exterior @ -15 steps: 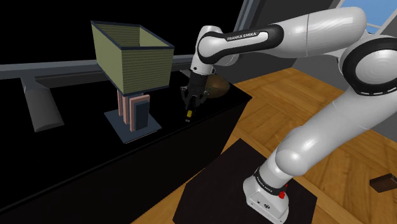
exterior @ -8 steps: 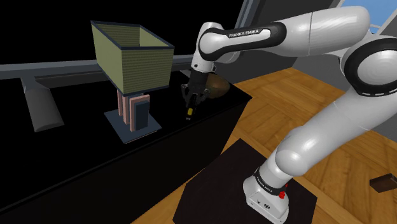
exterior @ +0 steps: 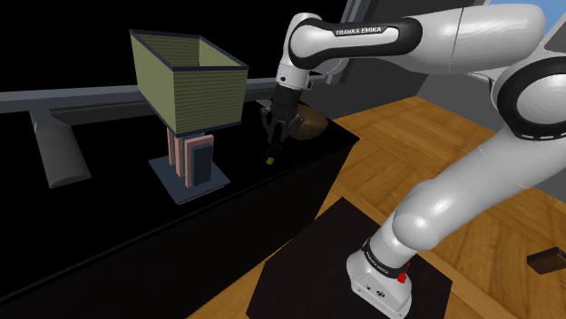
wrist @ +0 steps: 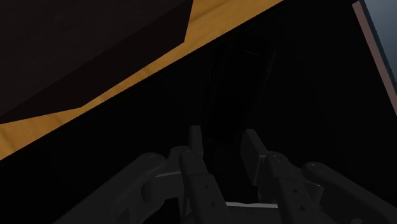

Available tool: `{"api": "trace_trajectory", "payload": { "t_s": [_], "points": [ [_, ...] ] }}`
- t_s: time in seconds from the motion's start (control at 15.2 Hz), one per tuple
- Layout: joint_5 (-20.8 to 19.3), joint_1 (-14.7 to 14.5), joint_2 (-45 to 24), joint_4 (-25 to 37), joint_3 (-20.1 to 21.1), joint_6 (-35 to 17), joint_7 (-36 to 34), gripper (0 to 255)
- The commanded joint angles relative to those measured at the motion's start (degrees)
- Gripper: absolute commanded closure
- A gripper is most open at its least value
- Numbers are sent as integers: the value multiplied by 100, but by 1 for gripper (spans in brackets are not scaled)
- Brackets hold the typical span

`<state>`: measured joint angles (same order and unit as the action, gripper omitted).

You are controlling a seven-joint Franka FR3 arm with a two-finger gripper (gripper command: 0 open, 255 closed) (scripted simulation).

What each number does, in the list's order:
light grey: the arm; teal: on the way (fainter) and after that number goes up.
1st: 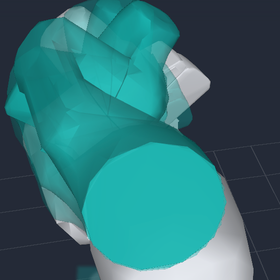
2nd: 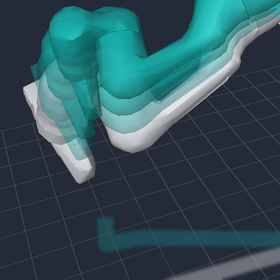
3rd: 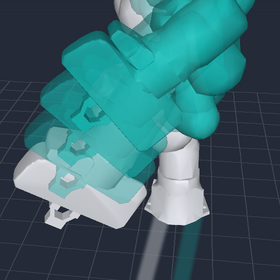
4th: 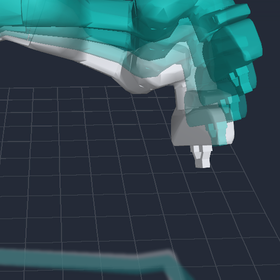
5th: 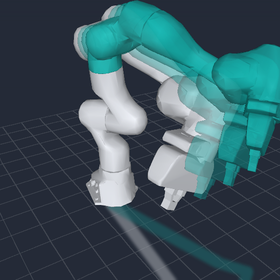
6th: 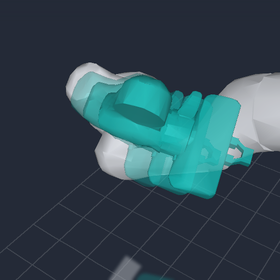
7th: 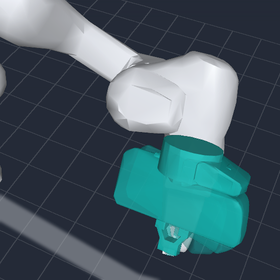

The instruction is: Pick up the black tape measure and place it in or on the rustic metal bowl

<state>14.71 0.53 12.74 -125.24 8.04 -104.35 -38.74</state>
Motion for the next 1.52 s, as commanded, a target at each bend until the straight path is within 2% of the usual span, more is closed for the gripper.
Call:
{"api": "trace_trajectory", "payload": {
  "t_s": [0.0,1.32,1.45],
  "points": [
    [-7,1,26,122,-4,148,-33,255],
    [-68,28,75,1603,-77,1652,-320,255],
    [-111,85,31,1659,-160,1694,-193,255]
  ]
}}
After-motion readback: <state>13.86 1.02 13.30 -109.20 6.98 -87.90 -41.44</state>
